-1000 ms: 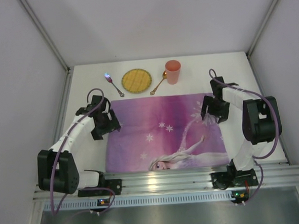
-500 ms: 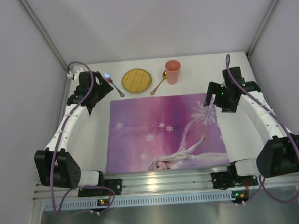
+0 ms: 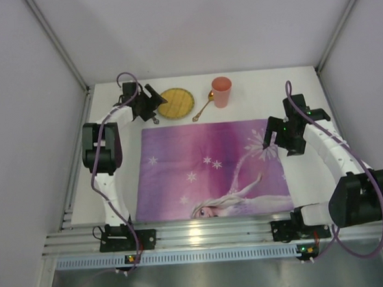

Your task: Set the dinner table for one person

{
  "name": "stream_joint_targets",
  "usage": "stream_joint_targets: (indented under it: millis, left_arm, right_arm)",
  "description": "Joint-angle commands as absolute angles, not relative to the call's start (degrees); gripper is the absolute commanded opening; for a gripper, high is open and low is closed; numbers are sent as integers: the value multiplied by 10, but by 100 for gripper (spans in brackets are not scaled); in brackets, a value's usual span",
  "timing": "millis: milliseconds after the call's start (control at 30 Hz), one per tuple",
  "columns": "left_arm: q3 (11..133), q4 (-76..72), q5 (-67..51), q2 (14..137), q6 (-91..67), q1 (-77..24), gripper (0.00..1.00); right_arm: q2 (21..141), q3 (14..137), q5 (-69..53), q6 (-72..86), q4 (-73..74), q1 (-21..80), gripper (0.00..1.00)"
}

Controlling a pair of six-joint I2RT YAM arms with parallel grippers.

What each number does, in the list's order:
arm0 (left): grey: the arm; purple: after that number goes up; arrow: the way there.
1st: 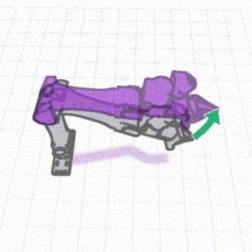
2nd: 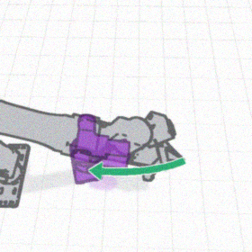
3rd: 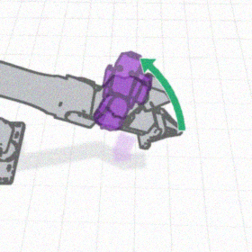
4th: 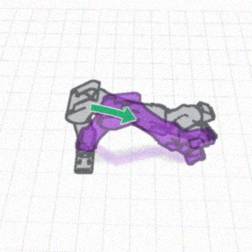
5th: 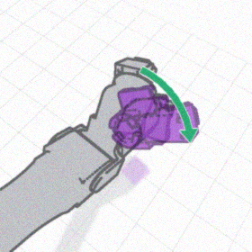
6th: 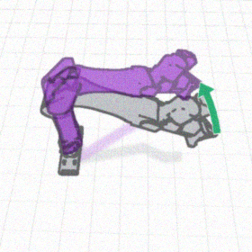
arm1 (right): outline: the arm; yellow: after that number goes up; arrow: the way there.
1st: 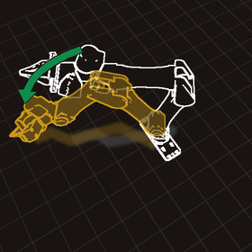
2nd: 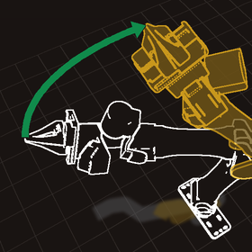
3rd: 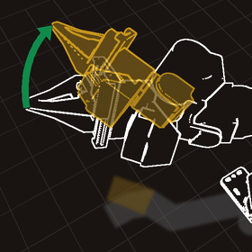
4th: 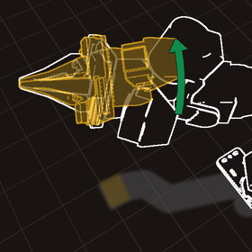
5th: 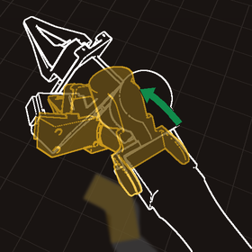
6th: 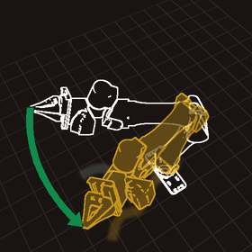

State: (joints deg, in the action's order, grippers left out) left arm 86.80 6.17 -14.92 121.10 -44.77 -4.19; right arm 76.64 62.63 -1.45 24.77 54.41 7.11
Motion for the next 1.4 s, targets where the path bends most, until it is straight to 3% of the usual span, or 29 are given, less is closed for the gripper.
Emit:
stream_joint_targets:
  millis: [0, 200, 433, 733, 867, 1033, 1367]
  left_arm:
    - [939, -4, -192, 1231, -459, -38, 88]
    - [983, -2, -218, 1312, -459, -38, 82]
    - [969, 18, -174, 1317, -454, -37, 75]
    - [1022, -24, -258, 1401, -494, -51, 63]
    - [1021, -40, -260, 1413, -521, -57, 48]
    - [1034, -56, -266, 1421, -540, -56, 0]
    - [1011, -174, -329, 1371, -630, -36, 0]
  right_arm:
    - [763, 624, -3, 260, 551, 74, 95]
    - [781, 624, 11, 281, 552, 73, 95]
    - [795, 628, 14, 299, 552, 73, 95]
    - [818, 633, 13, 301, 548, 73, 94]
    - [821, 635, 17, 295, 548, 73, 94]
    - [820, 626, 17, 287, 548, 73, 94]
    - [783, 613, 11, 267, 546, 73, 94]
